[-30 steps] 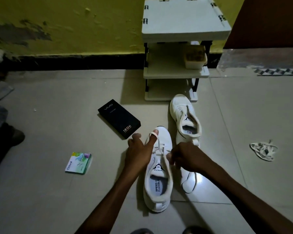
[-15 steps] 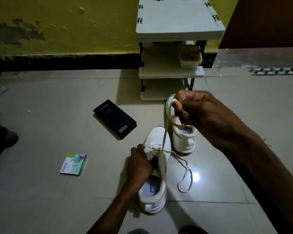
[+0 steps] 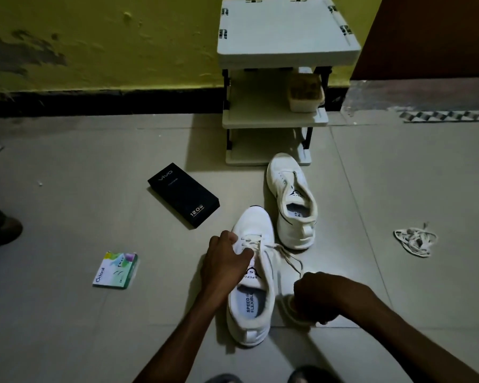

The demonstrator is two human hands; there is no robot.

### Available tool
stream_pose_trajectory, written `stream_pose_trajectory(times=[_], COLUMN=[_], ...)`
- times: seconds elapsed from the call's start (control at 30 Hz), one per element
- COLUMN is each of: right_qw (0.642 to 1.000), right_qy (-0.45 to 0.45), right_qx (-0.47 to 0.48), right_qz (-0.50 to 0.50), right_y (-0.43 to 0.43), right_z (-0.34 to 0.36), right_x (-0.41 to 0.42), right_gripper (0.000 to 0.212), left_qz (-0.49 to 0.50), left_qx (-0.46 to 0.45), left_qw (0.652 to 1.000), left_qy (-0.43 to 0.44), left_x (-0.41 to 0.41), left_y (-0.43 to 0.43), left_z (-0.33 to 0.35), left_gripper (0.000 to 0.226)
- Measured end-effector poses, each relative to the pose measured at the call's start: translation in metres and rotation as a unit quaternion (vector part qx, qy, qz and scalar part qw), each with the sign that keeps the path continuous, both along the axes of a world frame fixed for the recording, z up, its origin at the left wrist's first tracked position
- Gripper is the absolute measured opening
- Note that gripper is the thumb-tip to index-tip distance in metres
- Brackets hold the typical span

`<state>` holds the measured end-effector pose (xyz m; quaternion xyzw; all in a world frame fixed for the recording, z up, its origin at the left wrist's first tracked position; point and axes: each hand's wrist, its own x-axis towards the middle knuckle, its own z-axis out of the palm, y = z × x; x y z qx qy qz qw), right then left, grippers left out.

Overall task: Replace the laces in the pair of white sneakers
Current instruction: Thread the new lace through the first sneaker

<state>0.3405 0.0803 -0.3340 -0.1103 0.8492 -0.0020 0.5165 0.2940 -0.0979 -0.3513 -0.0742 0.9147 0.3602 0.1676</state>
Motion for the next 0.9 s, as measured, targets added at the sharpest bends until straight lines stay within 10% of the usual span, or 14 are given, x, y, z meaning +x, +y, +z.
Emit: stream_pose_trajectory(times=[0.17,0.3,0.6,0.9], right_qw=[0.983,0.890,0.915,0.825], right_qy=[0.171,0.400,0.272,0.285], right_qx=[-0.016,-0.114,-0.151,-0.315], right_qz=[-0.059,-0.188,-0.257,-0.373], right_y=[0.008,-0.001,-0.009,0.008], right_z=[0.006,0.006,0.019,0.130], right_x=[-0.017,-0.040,-0.056,-0.042], right_gripper=[0.023,0.012,0.039,0.036], left_qz=[-0.029,-0.040,-0.074,-0.052], left_qx=[0.013,0.030,0.111,0.154], left_qw=[0.999,0.998,0.988,0.964], left_qy=[0.020,0.045,0.080,0.211], left_x=[0.000,-0.002,-0.010,-0.034], left_y=[0.002,0.005,0.008,0.025], left_z=[0.000,0.001,0.001,0.051], left_gripper=[0.032,0.028,0.026,0.018])
